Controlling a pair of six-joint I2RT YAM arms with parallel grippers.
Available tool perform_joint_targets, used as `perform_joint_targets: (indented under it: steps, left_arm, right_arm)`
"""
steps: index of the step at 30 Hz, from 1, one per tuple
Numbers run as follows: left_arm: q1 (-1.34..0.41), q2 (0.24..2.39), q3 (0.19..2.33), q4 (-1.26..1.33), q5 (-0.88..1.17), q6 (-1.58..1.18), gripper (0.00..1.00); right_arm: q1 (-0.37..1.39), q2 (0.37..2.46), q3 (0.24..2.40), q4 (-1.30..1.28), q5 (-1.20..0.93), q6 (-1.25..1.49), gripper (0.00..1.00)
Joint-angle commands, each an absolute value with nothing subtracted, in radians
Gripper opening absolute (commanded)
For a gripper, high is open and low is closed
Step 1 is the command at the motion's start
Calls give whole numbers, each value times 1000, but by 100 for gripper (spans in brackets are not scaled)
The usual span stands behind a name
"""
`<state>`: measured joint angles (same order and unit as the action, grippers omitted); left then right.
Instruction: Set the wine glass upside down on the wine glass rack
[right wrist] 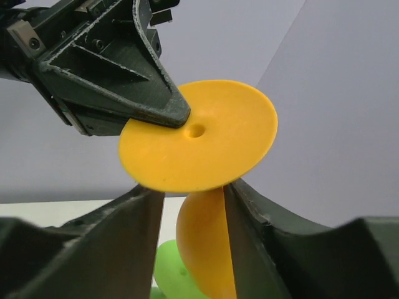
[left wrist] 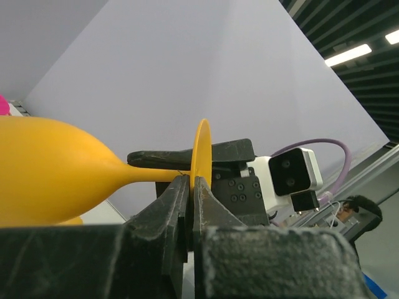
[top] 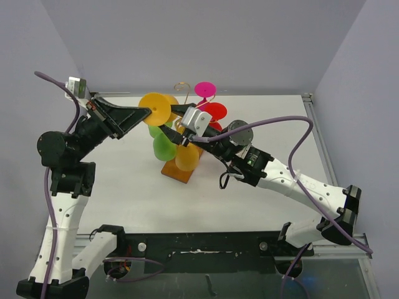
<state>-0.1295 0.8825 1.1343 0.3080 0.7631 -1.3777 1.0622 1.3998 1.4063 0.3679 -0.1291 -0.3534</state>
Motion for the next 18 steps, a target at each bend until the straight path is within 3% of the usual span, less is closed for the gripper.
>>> perform_joint_targets:
  steps: [1,8,18]
  left_arm:
    - [-128,906,1260,282,711,-1268,0]
    - [-126,1020,1376,180,730,-1121,0]
    - [-110,1288,1661,-20,740,-951,0]
  right_arm:
    - [1076,1316,1412,414,-104,-286,49]
    - [1066,1186,1310,368,-29,-263,68]
    - [1060,1005,1168,279,97,-156,75]
